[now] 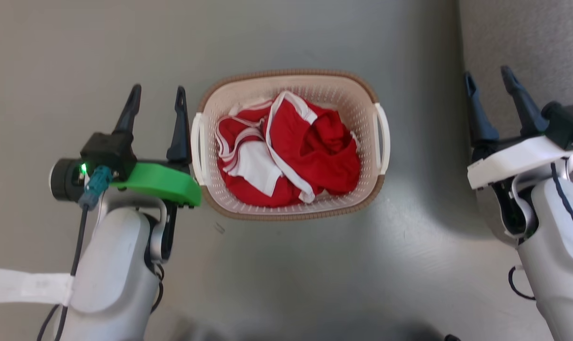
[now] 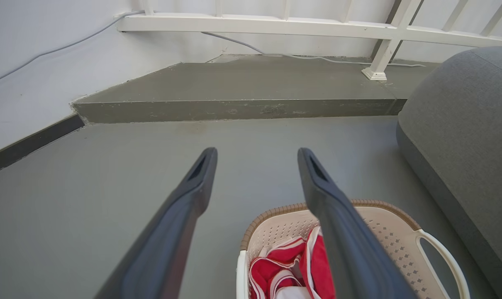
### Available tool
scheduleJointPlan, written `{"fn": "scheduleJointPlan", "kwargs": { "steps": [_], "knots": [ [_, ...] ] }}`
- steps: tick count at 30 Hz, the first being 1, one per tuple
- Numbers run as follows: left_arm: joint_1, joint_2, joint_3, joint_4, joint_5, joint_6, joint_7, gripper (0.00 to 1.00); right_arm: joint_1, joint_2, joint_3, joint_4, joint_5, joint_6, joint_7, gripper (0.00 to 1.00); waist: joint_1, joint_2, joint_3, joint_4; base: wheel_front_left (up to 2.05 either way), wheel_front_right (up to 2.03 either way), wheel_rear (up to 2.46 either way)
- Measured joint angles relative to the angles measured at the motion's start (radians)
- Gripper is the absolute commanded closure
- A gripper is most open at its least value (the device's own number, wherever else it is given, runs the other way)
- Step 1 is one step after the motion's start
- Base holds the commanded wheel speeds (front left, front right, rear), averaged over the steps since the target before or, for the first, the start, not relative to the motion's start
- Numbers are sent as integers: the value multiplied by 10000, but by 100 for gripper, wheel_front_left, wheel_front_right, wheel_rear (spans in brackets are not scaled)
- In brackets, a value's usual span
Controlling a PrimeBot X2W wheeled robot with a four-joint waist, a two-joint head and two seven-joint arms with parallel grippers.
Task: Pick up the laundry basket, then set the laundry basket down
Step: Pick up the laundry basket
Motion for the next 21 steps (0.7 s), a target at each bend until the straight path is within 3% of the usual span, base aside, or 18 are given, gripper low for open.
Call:
{"fn": "scheduleJointPlan", "kwargs": {
  "steps": [11, 21],
  "knots": [
    [-1455, -157, 38, 355, 4, -4, 0, 0, -1163, -10, -61, -63, -23, 134, -23, 0, 1, 0, 1586, 31, 0, 0, 0],
    [-2322, -230, 19, 1519, -8, -336, -2, 0, -1839, 109, 6, 368, -44, 232, -25, 0, 0, 0, 2704, 60, 0, 0, 0]
  ]
}}
